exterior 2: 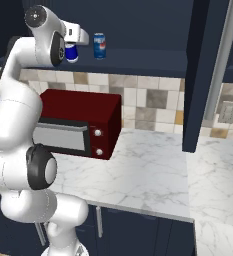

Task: Sort all alcoholic drinks to one cabinet, and non-alcoholic drinks to the other.

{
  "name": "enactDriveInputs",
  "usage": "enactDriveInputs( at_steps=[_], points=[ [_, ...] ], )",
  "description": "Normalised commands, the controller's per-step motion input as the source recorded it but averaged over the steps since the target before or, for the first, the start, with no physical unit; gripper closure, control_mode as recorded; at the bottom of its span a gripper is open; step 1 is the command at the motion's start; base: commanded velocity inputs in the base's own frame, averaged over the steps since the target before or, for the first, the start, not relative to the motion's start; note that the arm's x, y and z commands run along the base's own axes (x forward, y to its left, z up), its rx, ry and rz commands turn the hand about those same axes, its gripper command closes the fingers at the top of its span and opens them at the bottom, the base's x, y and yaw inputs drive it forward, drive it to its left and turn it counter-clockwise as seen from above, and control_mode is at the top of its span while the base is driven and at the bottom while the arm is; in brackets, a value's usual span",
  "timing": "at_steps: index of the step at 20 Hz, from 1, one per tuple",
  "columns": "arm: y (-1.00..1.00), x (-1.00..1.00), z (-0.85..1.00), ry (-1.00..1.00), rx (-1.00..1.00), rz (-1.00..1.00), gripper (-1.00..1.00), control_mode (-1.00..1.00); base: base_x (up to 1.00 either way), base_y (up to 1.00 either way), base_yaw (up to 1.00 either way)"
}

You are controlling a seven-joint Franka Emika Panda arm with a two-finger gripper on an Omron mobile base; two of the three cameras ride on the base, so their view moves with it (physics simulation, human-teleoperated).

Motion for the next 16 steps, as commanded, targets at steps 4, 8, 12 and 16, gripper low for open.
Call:
enactDriveInputs(
  at_steps=[4,8,12,16],
  points=[
    [0.03,0.52,-0.23,0.00,0.00,0.00,1.00,-1.00,0.00,0.00,0.00],
    [0.07,0.47,-0.20,0.00,0.00,0.00,1.00,-1.00,0.00,0.00,0.00],
    [0.13,0.32,-0.23,0.00,0.00,0.00,1.00,-1.00,0.00,0.00,0.00],
    [0.22,0.25,-0.28,0.00,0.00,0.00,-1.00,-1.00,0.00,0.00,0.00]
  ],
)
